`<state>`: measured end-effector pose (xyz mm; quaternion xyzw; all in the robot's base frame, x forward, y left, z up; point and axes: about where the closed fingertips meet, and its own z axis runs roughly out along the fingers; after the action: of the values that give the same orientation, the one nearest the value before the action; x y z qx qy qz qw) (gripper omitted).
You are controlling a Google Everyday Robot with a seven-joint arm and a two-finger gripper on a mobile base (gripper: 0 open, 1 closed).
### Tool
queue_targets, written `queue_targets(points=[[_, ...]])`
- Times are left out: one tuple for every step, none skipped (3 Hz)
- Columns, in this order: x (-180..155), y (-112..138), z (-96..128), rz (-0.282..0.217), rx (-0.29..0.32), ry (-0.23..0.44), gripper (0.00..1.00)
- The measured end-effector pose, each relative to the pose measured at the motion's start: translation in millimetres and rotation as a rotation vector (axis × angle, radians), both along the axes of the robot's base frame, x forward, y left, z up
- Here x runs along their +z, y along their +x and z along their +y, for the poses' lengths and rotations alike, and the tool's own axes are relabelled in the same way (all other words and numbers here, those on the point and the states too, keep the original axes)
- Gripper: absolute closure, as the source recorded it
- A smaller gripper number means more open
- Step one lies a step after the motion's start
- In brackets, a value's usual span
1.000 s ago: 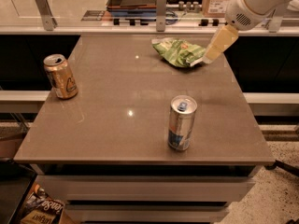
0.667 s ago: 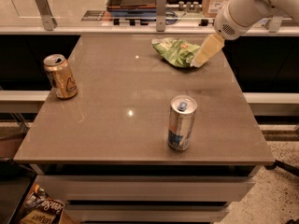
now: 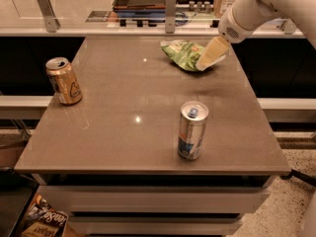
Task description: Move green jalapeno chip bag near orange can
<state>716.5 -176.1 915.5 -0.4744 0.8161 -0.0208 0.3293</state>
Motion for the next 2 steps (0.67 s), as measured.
queue_targets(points=[[-22.4,28.3,13.9,0.026,-0.002,0.047,0.0],[-43.3,48.1,25.2,0.059,-0.008,0.073,0.0]])
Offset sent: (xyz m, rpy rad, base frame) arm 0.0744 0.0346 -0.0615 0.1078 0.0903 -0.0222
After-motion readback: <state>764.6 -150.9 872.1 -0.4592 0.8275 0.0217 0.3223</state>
